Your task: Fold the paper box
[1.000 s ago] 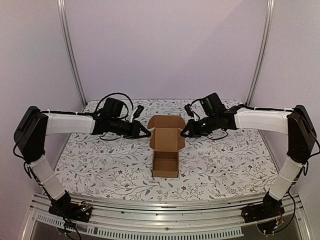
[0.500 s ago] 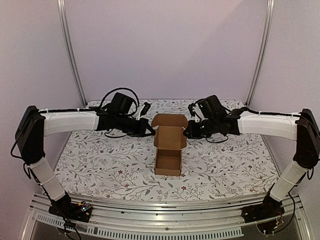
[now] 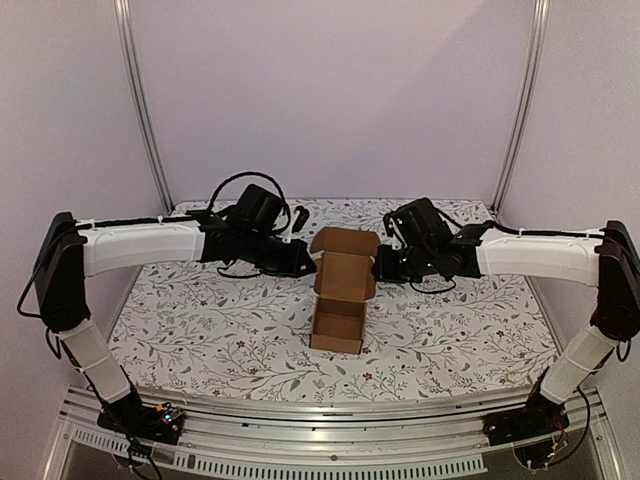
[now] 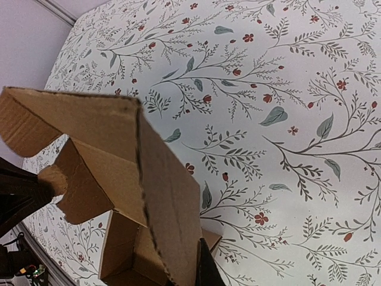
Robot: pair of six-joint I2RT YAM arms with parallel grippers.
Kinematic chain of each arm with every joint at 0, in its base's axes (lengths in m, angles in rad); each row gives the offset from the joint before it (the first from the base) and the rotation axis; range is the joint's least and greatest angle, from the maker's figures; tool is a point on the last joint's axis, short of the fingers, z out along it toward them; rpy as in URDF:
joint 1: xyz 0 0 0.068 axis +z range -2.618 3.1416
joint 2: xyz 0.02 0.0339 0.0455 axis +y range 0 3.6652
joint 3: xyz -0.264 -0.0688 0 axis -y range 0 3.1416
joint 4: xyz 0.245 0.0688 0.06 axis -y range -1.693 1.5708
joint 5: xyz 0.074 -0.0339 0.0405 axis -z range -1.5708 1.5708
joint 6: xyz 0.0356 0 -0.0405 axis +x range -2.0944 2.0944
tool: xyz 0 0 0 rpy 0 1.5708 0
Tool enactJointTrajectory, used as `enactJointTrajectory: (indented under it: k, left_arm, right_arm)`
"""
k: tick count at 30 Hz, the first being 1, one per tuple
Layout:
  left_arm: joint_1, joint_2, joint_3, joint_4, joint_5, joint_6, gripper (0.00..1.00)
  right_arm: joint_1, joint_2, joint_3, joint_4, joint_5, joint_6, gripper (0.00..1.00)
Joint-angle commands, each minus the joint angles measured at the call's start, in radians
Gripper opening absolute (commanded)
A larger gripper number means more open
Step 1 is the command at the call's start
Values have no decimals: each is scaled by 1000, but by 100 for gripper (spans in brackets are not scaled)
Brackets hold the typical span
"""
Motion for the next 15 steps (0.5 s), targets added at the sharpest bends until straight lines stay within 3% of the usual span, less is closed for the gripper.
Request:
enactJointTrajectory:
  k: [1,7,15]
  left_arm:
    - [-28,20,29,-66,-84,-11,10]
    - [-35,12,40,-76,-92,2,23]
    - [-8,33,103,-135,-111,128,54]
  right_arm:
    - [4,-28,-14,-10,36,30,0]
    - [13,-23,-9,-7,39,30,0]
    - [20,-28,-6,-8,11,-5,0]
